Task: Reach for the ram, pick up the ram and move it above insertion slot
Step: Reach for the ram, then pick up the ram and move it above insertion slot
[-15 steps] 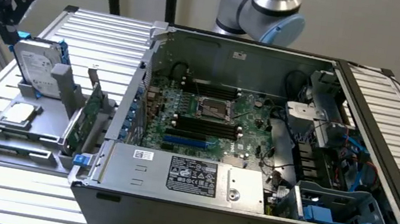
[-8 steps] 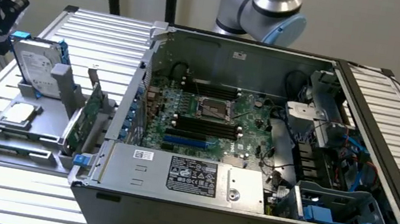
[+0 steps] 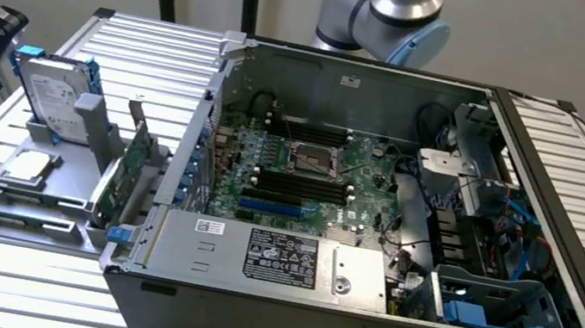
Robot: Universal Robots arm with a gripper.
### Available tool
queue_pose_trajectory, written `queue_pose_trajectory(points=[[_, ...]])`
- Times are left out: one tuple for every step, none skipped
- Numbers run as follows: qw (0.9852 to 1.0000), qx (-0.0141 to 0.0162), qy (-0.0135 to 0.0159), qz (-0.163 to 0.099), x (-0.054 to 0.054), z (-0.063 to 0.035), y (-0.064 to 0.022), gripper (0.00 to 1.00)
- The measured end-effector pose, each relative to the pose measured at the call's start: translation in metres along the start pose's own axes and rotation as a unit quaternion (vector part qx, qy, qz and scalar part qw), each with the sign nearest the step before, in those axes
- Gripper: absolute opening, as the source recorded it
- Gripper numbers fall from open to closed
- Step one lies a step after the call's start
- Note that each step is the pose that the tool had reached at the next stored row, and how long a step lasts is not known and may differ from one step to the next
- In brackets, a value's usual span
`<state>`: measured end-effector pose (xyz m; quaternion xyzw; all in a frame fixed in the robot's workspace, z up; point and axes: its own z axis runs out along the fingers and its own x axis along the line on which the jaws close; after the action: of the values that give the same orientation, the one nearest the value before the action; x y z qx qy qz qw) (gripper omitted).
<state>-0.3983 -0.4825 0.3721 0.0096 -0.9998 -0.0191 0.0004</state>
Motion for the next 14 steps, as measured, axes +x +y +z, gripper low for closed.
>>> queue_pose_trajectory(points=[[1.0000, 0.0000, 0.0000, 0.000, 0.000, 0.0004, -0.0028, 0.10], [1.0000, 0.0000, 0.0000, 0.000, 0.000, 0.0008, -0.0056, 0.10], [1.0000, 0.0000, 0.0000, 0.000, 0.000, 0.0012, -0.0081, 0.10], [1.0000, 0.0000, 0.0000, 0.000, 0.000, 0.0015, -0.0108, 0.10], [1.0000, 0.0000, 0.0000, 0.000, 0.000, 0.0019, -0.0136, 0.10], [1.0000, 0.0000, 0.0000, 0.000, 0.000, 0.0024, -0.0165, 0.10], [1.0000, 0.0000, 0.0000, 0.000, 0.000, 0.0028, -0.0191, 0.10], [1.0000, 0.0000, 0.0000, 0.000, 0.000, 0.0032, -0.0217, 0.10], [1.0000, 0.0000, 0.0000, 0.000, 0.000, 0.0036, -0.0243, 0.10], [1.0000, 0.0000, 0.0000, 0.000, 0.001, 0.0040, -0.0268, 0.10], [1.0000, 0.0000, 0.0000, 0.000, 0.001, 0.0043, -0.0288, 0.10], [1.0000, 0.0000, 0.0000, 0.000, 0.001, 0.0047, -0.0307, 0.10], [1.0000, 0.0000, 0.0000, 0.000, 0.001, 0.0051, -0.0320, 0.10], [1.0000, -0.0001, -0.0001, 0.000, 0.001, 0.0054, -0.0324, 0.10]])
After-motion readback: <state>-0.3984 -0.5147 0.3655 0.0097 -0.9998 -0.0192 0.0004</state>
